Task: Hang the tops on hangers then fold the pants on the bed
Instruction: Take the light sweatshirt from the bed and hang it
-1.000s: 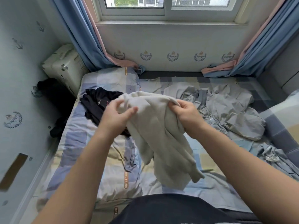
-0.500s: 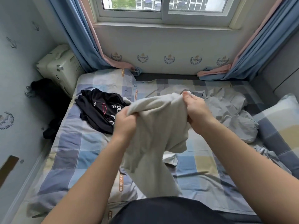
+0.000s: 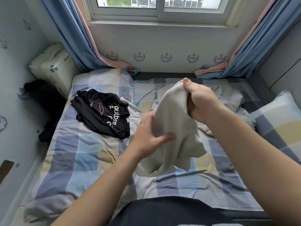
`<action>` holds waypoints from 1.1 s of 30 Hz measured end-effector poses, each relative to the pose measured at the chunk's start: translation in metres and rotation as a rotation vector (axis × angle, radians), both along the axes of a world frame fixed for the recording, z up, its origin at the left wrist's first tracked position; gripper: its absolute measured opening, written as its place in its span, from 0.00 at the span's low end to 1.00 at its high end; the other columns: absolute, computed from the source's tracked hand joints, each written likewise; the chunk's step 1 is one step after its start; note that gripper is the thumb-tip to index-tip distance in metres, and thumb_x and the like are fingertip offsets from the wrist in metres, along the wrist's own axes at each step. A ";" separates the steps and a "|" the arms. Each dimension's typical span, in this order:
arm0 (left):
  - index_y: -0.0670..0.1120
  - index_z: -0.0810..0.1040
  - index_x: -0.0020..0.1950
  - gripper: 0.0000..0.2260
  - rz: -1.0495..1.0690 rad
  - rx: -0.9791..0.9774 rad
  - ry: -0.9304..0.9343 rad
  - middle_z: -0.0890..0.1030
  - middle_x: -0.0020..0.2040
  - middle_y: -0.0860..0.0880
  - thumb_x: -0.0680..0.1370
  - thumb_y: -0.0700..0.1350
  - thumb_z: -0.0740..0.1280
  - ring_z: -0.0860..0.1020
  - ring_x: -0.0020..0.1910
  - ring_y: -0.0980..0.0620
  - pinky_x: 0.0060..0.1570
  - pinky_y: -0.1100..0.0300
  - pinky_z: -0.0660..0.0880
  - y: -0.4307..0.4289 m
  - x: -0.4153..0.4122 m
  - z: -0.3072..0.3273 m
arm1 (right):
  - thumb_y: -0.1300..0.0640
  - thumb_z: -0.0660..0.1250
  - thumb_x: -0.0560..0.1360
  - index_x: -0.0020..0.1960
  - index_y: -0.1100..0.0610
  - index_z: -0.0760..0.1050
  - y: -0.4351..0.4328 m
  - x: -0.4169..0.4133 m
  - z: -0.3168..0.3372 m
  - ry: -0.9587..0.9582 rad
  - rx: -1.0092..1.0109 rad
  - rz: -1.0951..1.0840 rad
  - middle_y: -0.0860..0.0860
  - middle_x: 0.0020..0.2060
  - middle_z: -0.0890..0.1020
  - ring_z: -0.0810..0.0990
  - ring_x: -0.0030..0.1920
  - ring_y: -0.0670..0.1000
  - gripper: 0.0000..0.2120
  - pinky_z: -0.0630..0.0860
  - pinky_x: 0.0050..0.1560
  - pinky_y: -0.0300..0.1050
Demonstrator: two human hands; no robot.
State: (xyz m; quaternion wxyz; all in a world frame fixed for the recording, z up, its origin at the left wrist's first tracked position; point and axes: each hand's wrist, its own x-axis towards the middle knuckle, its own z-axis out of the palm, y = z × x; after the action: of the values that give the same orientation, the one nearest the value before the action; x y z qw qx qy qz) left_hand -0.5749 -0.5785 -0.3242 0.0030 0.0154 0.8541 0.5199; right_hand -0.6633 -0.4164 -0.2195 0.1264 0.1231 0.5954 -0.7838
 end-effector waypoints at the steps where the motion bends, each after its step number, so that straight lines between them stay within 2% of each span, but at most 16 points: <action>1: 0.51 0.62 0.78 0.49 0.071 0.001 0.017 0.67 0.73 0.50 0.62 0.67 0.75 0.67 0.73 0.50 0.73 0.47 0.66 0.016 0.003 0.002 | 0.54 0.62 0.84 0.55 0.60 0.77 -0.002 0.000 0.004 -0.019 -0.046 -0.001 0.55 0.40 0.84 0.85 0.38 0.51 0.10 0.82 0.36 0.44; 3: 0.53 0.55 0.80 0.52 0.247 -0.009 0.090 0.60 0.77 0.50 0.63 0.70 0.72 0.60 0.77 0.49 0.76 0.48 0.61 0.040 0.010 0.006 | 0.55 0.62 0.84 0.55 0.61 0.76 -0.006 0.000 0.012 -0.057 -0.103 -0.010 0.56 0.41 0.82 0.84 0.39 0.53 0.10 0.83 0.37 0.46; 6: 0.51 0.62 0.76 0.45 0.294 -0.029 0.369 0.62 0.76 0.52 0.67 0.71 0.72 0.61 0.77 0.53 0.74 0.59 0.59 0.047 0.015 -0.002 | 0.56 0.59 0.85 0.64 0.64 0.73 -0.005 -0.001 0.021 -0.073 -0.190 -0.051 0.60 0.45 0.82 0.84 0.43 0.55 0.13 0.84 0.36 0.49; 7: 0.50 0.66 0.72 0.40 0.252 -0.016 0.372 0.66 0.72 0.51 0.68 0.68 0.74 0.66 0.73 0.53 0.71 0.60 0.63 0.045 0.014 -0.005 | 0.56 0.58 0.85 0.68 0.65 0.71 -0.003 -0.001 0.023 -0.072 -0.213 -0.062 0.61 0.47 0.82 0.84 0.43 0.56 0.15 0.84 0.35 0.50; 9: 0.49 0.73 0.58 0.23 0.208 0.036 0.258 0.76 0.56 0.51 0.71 0.60 0.74 0.76 0.56 0.52 0.54 0.55 0.73 0.039 0.010 -0.009 | 0.57 0.58 0.86 0.71 0.66 0.69 0.000 -0.004 0.025 -0.070 -0.249 -0.074 0.62 0.47 0.82 0.86 0.42 0.56 0.18 0.83 0.34 0.50; 11: 0.46 0.74 0.44 0.09 0.220 0.058 0.172 0.76 0.38 0.51 0.76 0.51 0.66 0.74 0.38 0.51 0.39 0.54 0.69 0.029 0.000 -0.009 | 0.58 0.57 0.86 0.71 0.67 0.69 0.004 -0.006 0.024 -0.070 -0.271 -0.086 0.62 0.48 0.82 0.86 0.41 0.57 0.18 0.83 0.35 0.50; 14: 0.44 0.73 0.39 0.09 0.269 0.121 0.124 0.74 0.32 0.53 0.76 0.46 0.60 0.70 0.33 0.51 0.36 0.53 0.67 0.006 -0.019 0.001 | 0.56 0.55 0.86 0.71 0.67 0.69 0.016 -0.016 0.013 -0.091 -0.270 -0.145 0.63 0.50 0.82 0.84 0.47 0.58 0.19 0.85 0.39 0.52; 16: 0.43 0.76 0.39 0.11 0.298 0.261 0.043 0.75 0.32 0.55 0.77 0.48 0.61 0.71 0.34 0.52 0.37 0.54 0.69 -0.008 -0.031 0.019 | 0.55 0.54 0.87 0.73 0.65 0.69 0.025 -0.019 0.002 -0.115 -0.166 -0.117 0.60 0.55 0.82 0.82 0.56 0.58 0.19 0.83 0.50 0.55; 18: 0.42 0.81 0.43 0.12 0.349 0.440 -0.075 0.80 0.38 0.48 0.79 0.48 0.63 0.77 0.40 0.49 0.45 0.48 0.77 -0.018 -0.044 0.037 | 0.52 0.59 0.85 0.75 0.57 0.66 0.030 -0.012 -0.011 -0.067 0.068 -0.013 0.55 0.65 0.76 0.75 0.67 0.58 0.20 0.78 0.60 0.58; 21: 0.40 0.81 0.57 0.12 0.374 0.620 -0.316 0.83 0.55 0.41 0.83 0.48 0.65 0.82 0.56 0.43 0.64 0.43 0.77 -0.024 -0.057 0.052 | 0.46 0.73 0.75 0.75 0.48 0.64 0.026 0.024 -0.032 0.210 0.408 0.328 0.49 0.71 0.72 0.75 0.67 0.50 0.32 0.77 0.61 0.51; 22: 0.40 0.80 0.58 0.13 0.366 0.651 -0.378 0.83 0.57 0.40 0.84 0.48 0.65 0.82 0.58 0.43 0.65 0.44 0.76 -0.022 -0.058 0.055 | 0.44 0.76 0.71 0.75 0.46 0.65 0.020 0.038 -0.040 0.259 0.407 0.478 0.47 0.70 0.73 0.76 0.66 0.48 0.36 0.78 0.61 0.48; 24: 0.39 0.80 0.54 0.12 0.348 0.713 -0.461 0.84 0.51 0.40 0.84 0.48 0.64 0.83 0.51 0.45 0.57 0.48 0.80 -0.017 -0.056 0.058 | 0.50 0.79 0.69 0.73 0.47 0.67 0.006 0.061 -0.057 0.281 0.335 0.654 0.45 0.64 0.79 0.79 0.63 0.46 0.36 0.79 0.58 0.43; 26: 0.39 0.79 0.52 0.12 0.343 0.768 -0.502 0.84 0.43 0.42 0.84 0.47 0.64 0.84 0.43 0.47 0.47 0.53 0.81 -0.015 -0.051 0.064 | 0.57 0.79 0.71 0.71 0.50 0.68 -0.005 0.070 -0.071 0.312 0.314 0.651 0.45 0.59 0.82 0.81 0.61 0.45 0.33 0.78 0.57 0.42; 29: 0.35 0.77 0.62 0.15 0.369 0.771 -0.529 0.82 0.54 0.37 0.84 0.46 0.65 0.83 0.53 0.40 0.58 0.46 0.79 -0.024 -0.047 0.071 | 0.52 0.80 0.70 0.72 0.48 0.68 -0.010 0.065 -0.069 0.356 0.405 0.594 0.45 0.62 0.80 0.81 0.60 0.44 0.35 0.79 0.60 0.49; 31: 0.33 0.77 0.63 0.16 0.354 0.753 -0.540 0.81 0.56 0.36 0.84 0.46 0.65 0.82 0.52 0.41 0.54 0.50 0.79 -0.032 -0.045 0.072 | 0.49 0.80 0.67 0.73 0.46 0.66 -0.014 0.064 -0.068 0.364 0.373 0.638 0.44 0.63 0.79 0.79 0.63 0.43 0.39 0.78 0.63 0.46; 33: 0.33 0.78 0.63 0.16 0.348 0.726 -0.542 0.80 0.55 0.38 0.83 0.45 0.66 0.82 0.51 0.44 0.52 0.53 0.78 -0.036 -0.044 0.071 | 0.51 0.78 0.69 0.70 0.46 0.70 -0.022 0.065 -0.073 0.432 0.470 0.597 0.43 0.59 0.81 0.80 0.60 0.42 0.32 0.77 0.60 0.42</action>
State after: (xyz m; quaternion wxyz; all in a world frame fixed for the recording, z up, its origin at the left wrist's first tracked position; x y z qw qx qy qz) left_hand -0.6190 -0.6146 -0.2533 0.1327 -0.2637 0.5758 0.7625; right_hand -0.5985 -0.4387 -0.2922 0.1887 -0.1958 0.7800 -0.5637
